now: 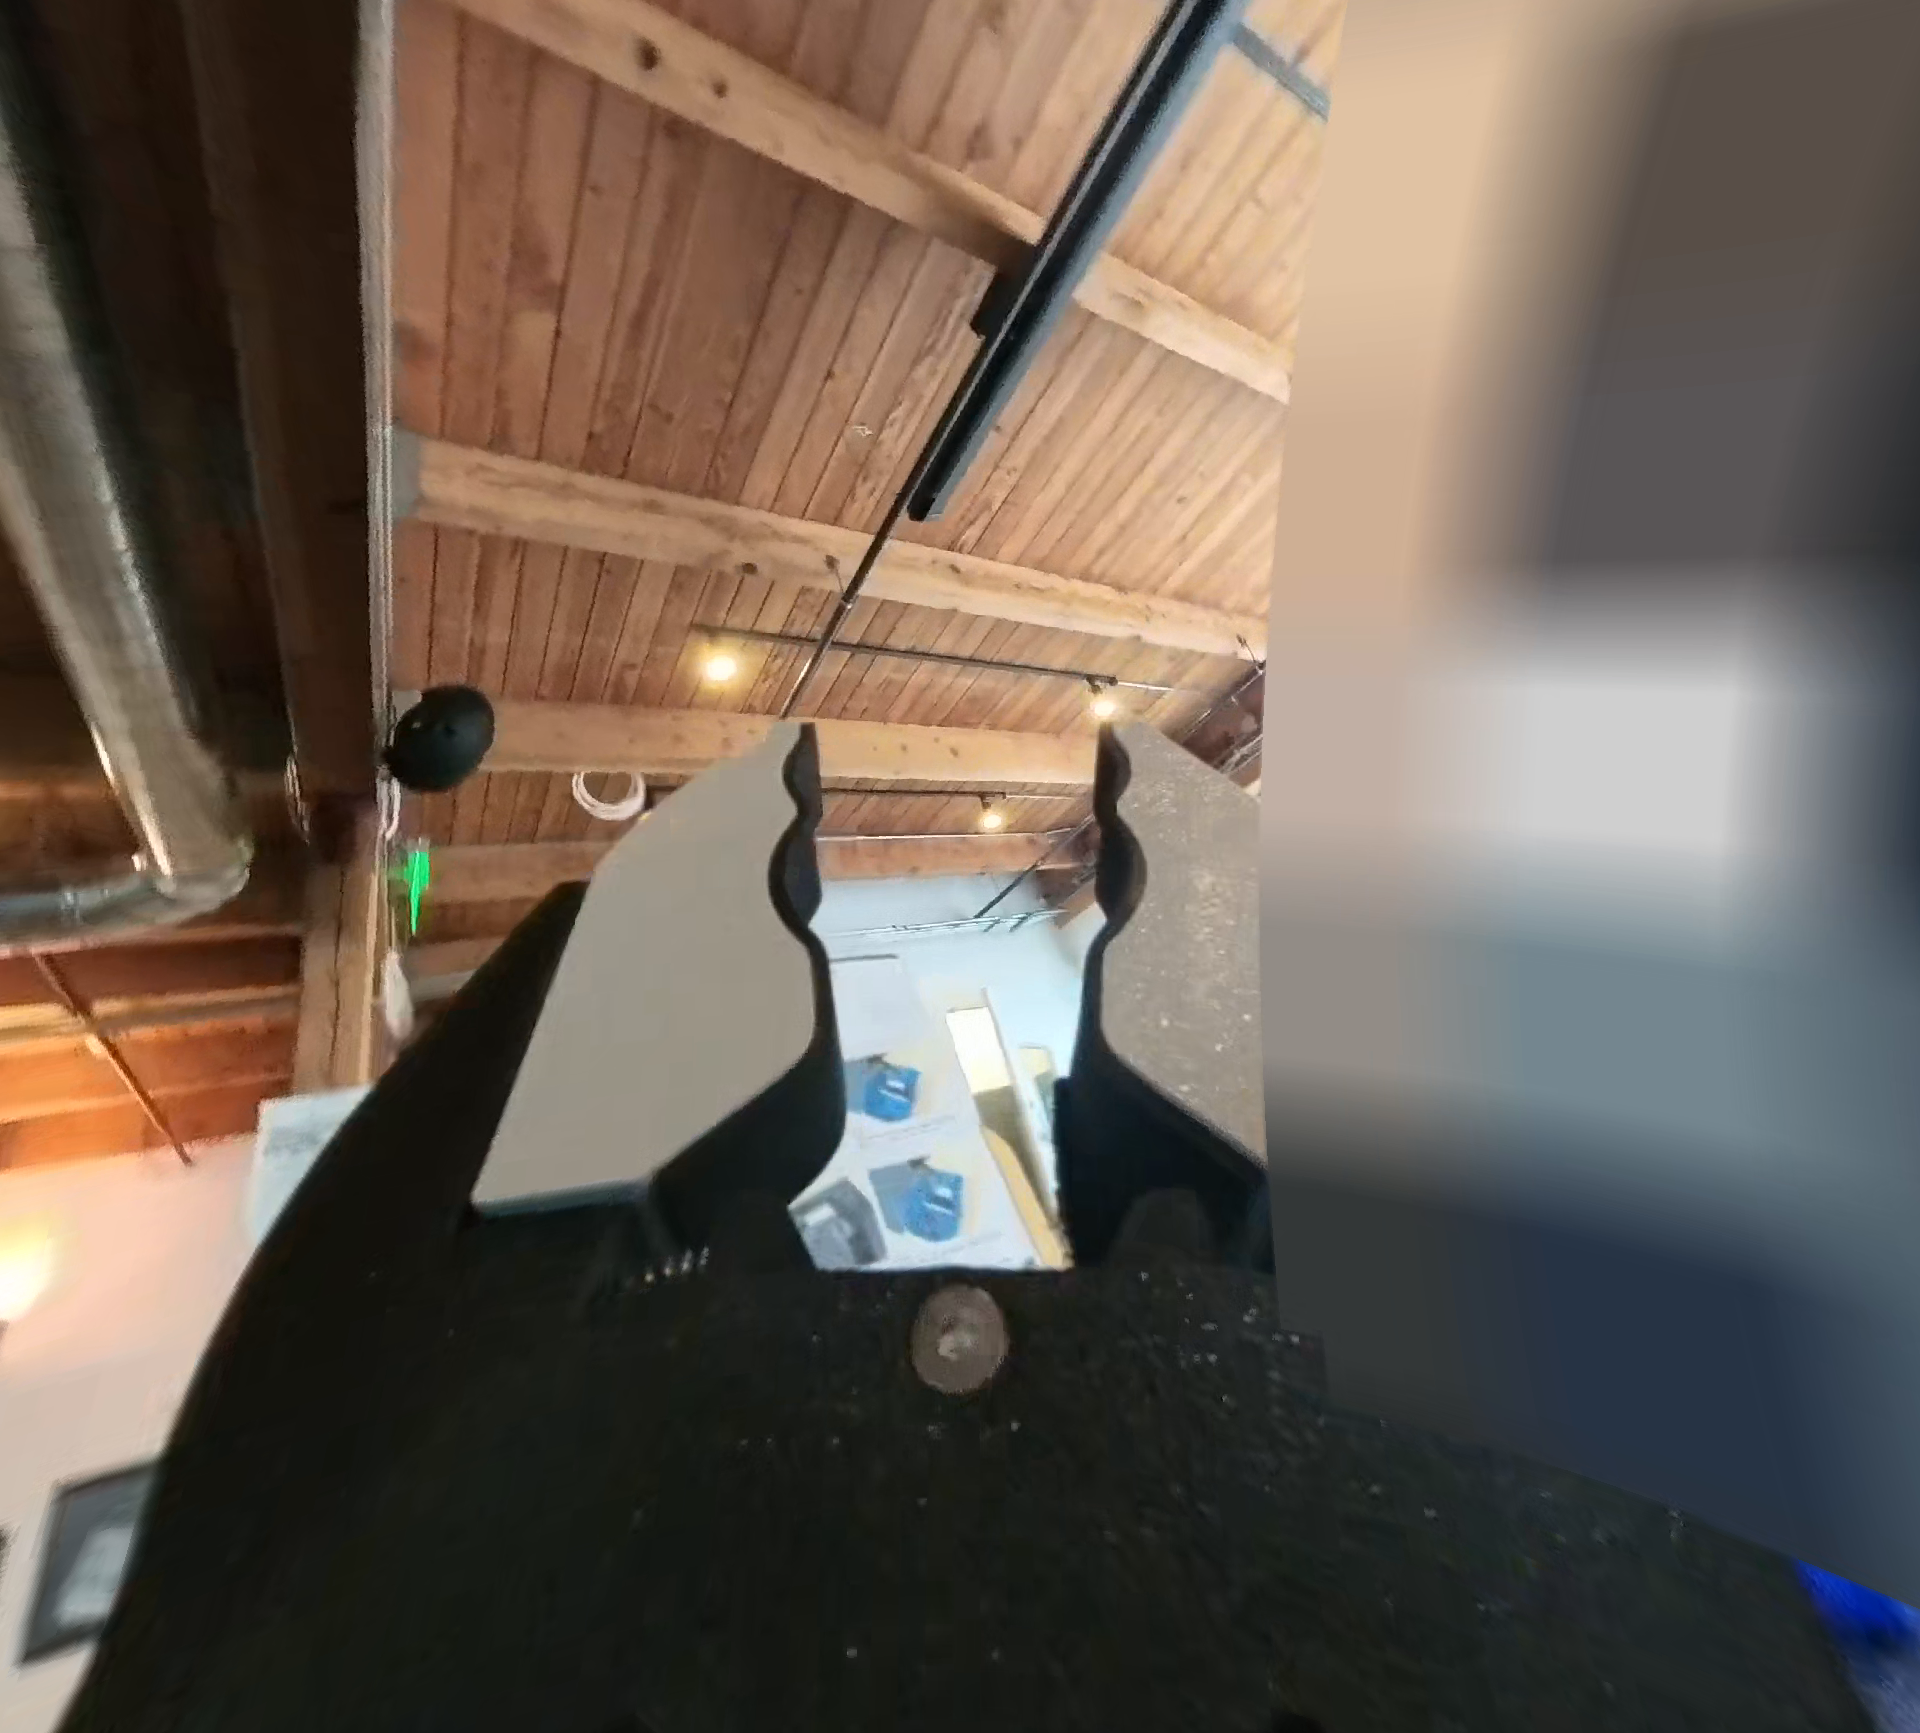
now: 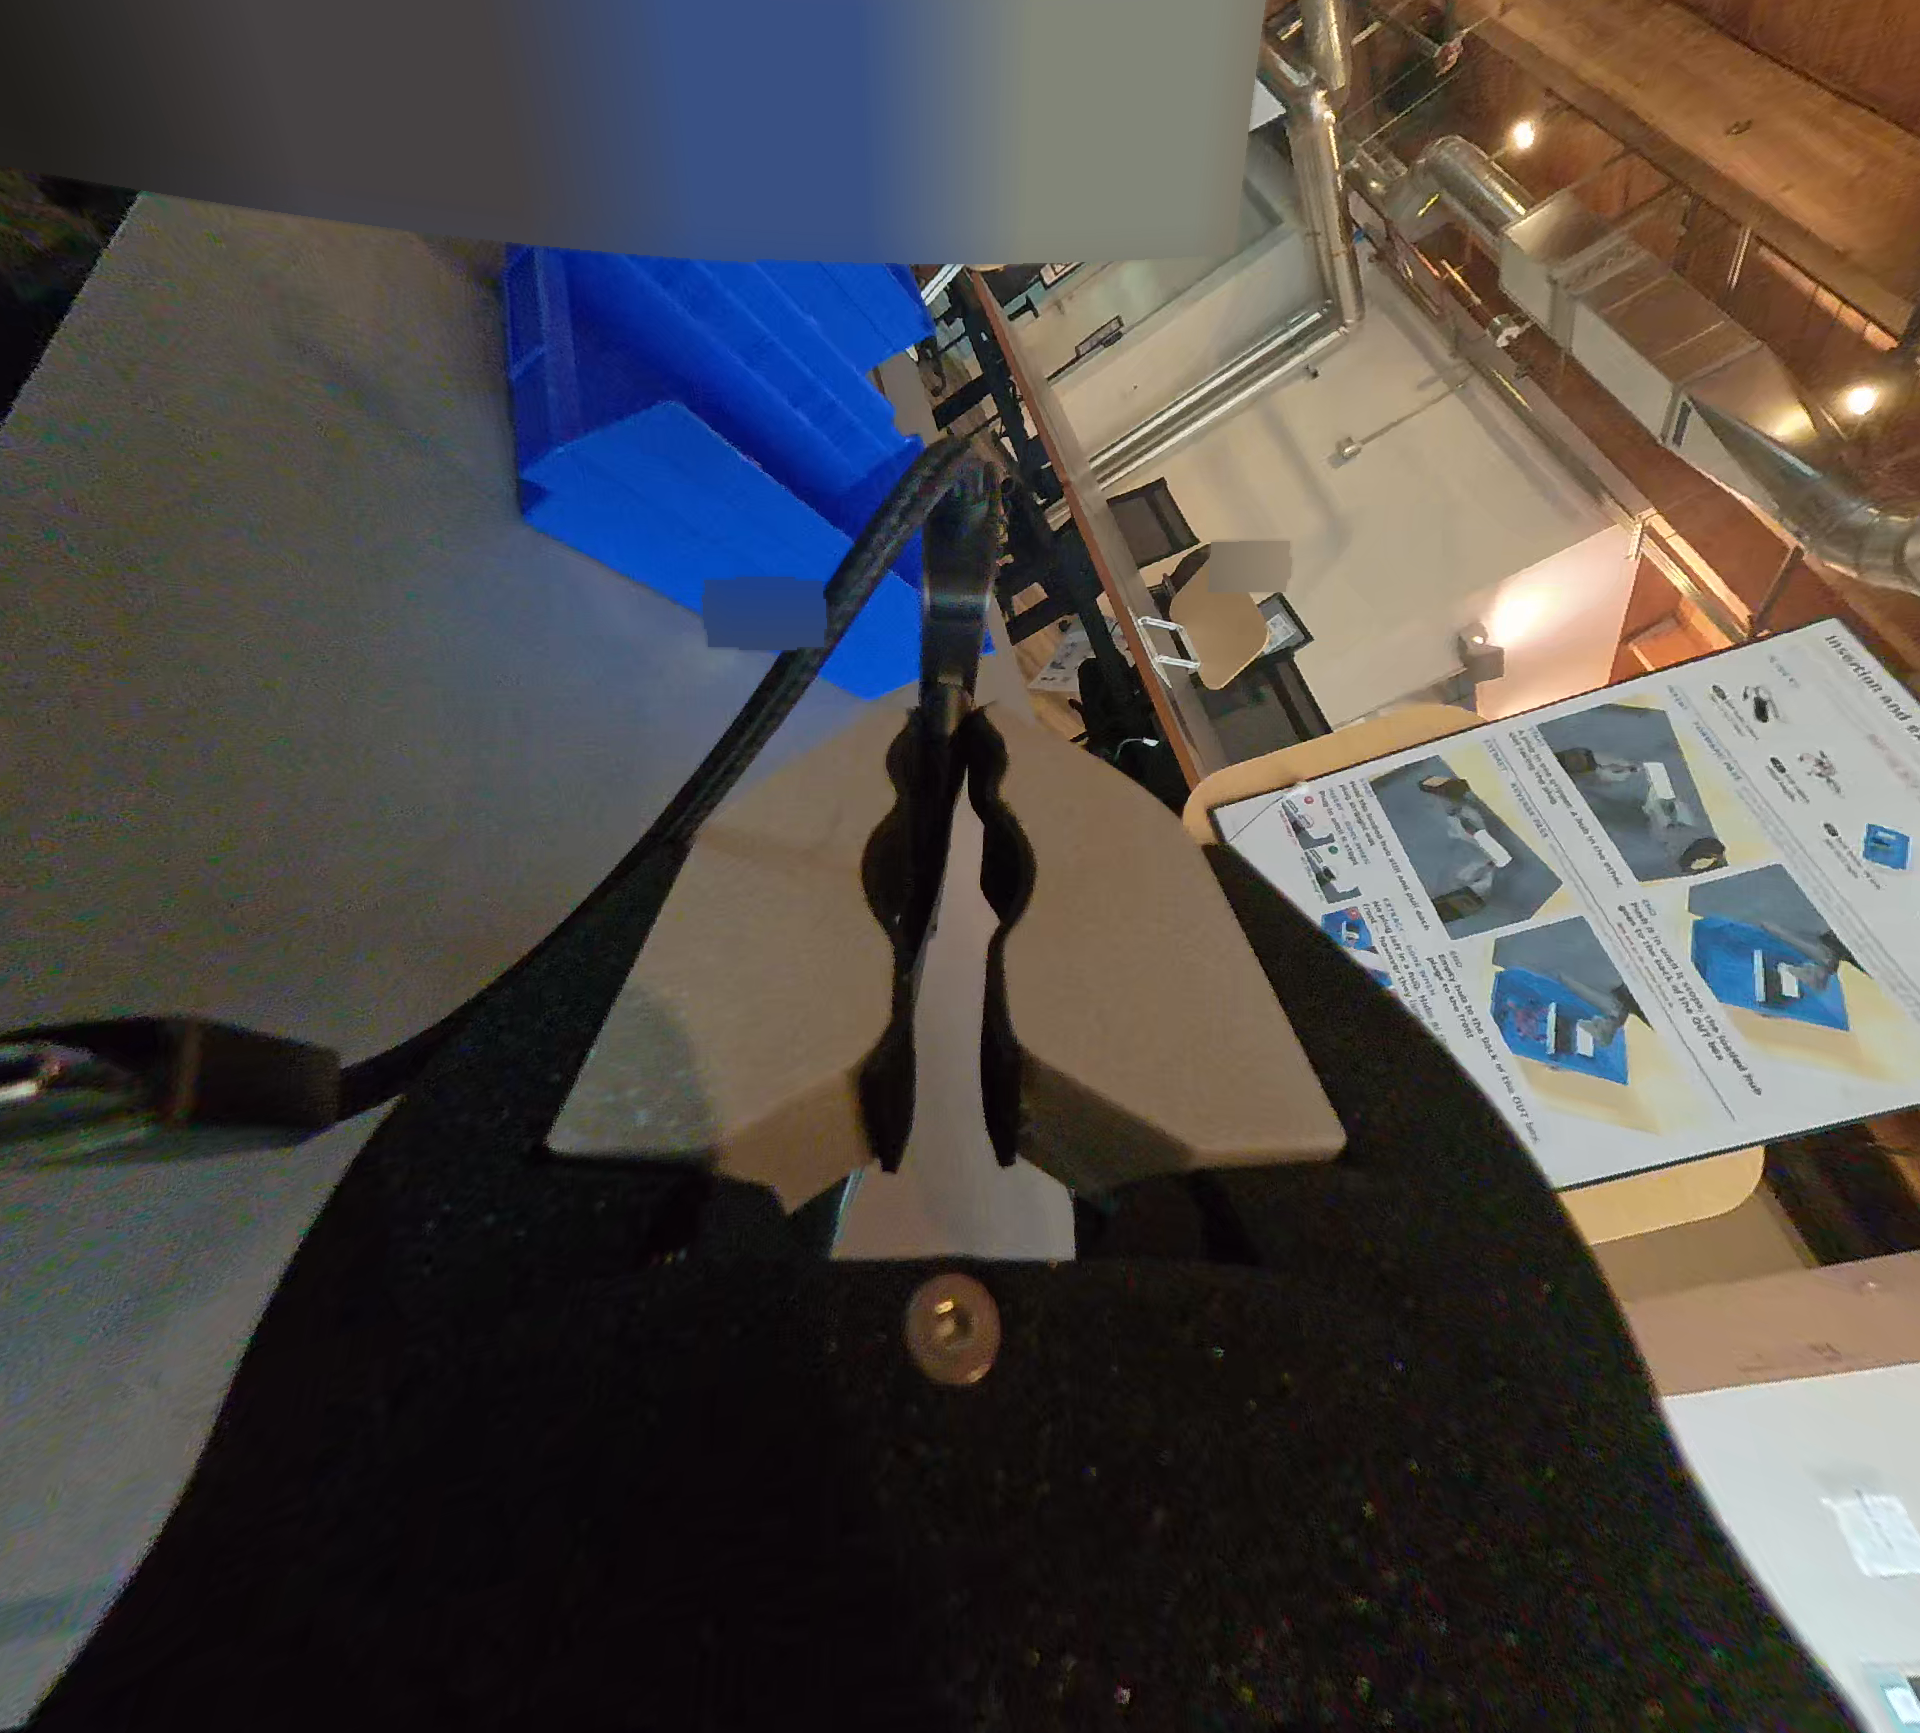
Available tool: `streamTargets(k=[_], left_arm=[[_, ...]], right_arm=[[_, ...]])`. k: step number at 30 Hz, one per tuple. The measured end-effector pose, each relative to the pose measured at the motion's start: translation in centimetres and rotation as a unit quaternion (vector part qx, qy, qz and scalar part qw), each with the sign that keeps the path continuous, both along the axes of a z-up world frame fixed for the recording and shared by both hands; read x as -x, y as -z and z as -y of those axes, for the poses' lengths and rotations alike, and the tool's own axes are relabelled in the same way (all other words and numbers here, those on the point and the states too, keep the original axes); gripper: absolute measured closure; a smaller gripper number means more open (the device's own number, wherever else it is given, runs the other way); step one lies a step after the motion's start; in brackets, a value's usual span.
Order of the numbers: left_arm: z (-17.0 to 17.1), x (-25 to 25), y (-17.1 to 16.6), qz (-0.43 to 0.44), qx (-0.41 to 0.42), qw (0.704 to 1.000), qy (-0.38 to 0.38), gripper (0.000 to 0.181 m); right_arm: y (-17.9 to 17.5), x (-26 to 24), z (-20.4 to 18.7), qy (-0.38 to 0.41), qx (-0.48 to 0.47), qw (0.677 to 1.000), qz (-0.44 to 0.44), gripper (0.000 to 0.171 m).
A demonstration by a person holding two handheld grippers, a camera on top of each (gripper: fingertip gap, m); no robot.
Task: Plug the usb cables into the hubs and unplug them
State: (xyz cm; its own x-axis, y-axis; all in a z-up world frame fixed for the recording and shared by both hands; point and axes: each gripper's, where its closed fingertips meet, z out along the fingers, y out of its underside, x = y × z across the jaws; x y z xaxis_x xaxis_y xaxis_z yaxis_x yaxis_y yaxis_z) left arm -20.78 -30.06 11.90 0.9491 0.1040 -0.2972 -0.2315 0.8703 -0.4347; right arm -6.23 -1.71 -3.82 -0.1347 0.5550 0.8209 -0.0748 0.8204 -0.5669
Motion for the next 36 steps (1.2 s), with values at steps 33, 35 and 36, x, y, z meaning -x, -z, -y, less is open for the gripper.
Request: streamTargets(k=[33, 35, 36], left_arm=[[-26.1, -13.4, 15.5, -0.425, 0.349, 0.819, -0.161, 0.136], [-26.6, -14.4, 16.1, -0.446, 0.342, 0.816, -0.137, 0.139], [-26.8, -14.8, 16.4, -0.455, 0.343, 0.813, -0.123, 0.14]], right_arm=[[0.6, -0.4, 0.1, 0.016, -0.051, 0.998, 0.019, 0.164], [0.9, -0.4, 0.5, 0.009, -0.055, 0.998, 0.025, 0.164], [1.0, -0.3, 0.7, 0.004, -0.055, 0.998, 0.027, 0.164]])
